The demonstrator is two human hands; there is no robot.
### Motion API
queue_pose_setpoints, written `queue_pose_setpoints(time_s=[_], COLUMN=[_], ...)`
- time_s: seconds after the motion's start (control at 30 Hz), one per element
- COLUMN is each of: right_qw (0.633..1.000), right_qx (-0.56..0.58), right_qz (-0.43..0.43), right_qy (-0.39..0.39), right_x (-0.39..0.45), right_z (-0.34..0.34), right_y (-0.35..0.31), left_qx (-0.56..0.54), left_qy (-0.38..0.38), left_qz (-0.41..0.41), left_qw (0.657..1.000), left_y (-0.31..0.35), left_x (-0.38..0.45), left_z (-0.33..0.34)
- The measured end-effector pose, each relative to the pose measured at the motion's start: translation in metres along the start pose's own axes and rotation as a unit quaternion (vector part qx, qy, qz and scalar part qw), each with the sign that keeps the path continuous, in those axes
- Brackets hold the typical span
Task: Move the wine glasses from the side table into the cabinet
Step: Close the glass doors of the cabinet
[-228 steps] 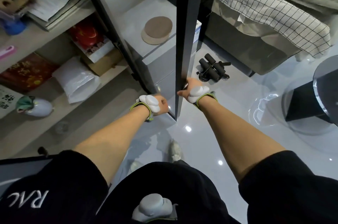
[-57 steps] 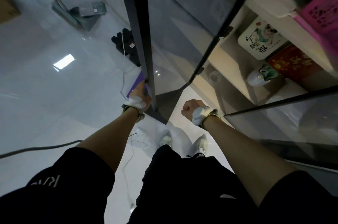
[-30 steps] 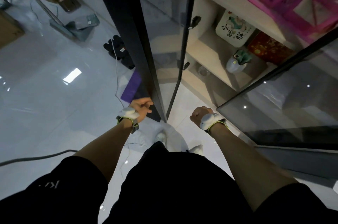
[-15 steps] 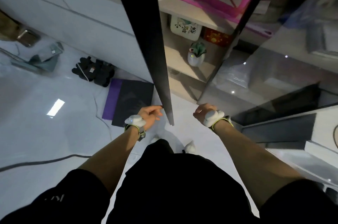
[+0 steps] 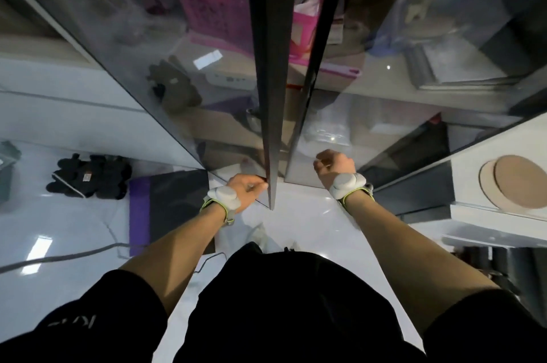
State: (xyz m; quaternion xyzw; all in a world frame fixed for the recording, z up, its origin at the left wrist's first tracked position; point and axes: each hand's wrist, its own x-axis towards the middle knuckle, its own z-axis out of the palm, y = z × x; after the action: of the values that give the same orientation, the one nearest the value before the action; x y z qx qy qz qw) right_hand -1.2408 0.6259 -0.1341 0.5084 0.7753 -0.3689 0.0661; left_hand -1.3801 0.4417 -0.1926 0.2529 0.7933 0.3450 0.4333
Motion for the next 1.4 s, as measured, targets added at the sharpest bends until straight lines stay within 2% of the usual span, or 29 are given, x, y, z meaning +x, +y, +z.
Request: queue_pose_setpoints(time_s=[0.13,0.3,0.5,0.97,1.23,1.4], right_qw=[0.991,0.969,0.952,0.958,0.954,0.958], right_qx=[0.093,0.162,0.174,0.181,0.206,0.179], right_qz=[-0.060,-0.134,-0.220,-0.215,-0.202,-0.212], right_qy=[0.069,0.129,0.122,0.052,0.078,0.067], right_x=[0.015,0.030,0.030,0.014,0.014,0.018], right_z=[-0.017,-0.038,-0.044,-0.042,-0.042,-0.051], right_y=[-0.019,-0.044,-0.059,-0.056,-0.060,-0.060], left_qx=[0.094,0.075,0.034,-0.018,-0.042,-0.052], left_qy=[0.005,0.031,0.059,0.097,0.094,0.079], left_qz=[0.042,0.089,0.137,0.143,0.120,0.107], left_qw=[0.995,0.993,0.988,0.985,0.987,0.990], left_y=[0.007,0.018,0.047,0.080,0.093,0.099], left_x=[0.018,0.028,0.038,0.051,0.065,0.074], left_z=[-0.005,-0.005,-0.008,-0.009,-0.010,-0.015])
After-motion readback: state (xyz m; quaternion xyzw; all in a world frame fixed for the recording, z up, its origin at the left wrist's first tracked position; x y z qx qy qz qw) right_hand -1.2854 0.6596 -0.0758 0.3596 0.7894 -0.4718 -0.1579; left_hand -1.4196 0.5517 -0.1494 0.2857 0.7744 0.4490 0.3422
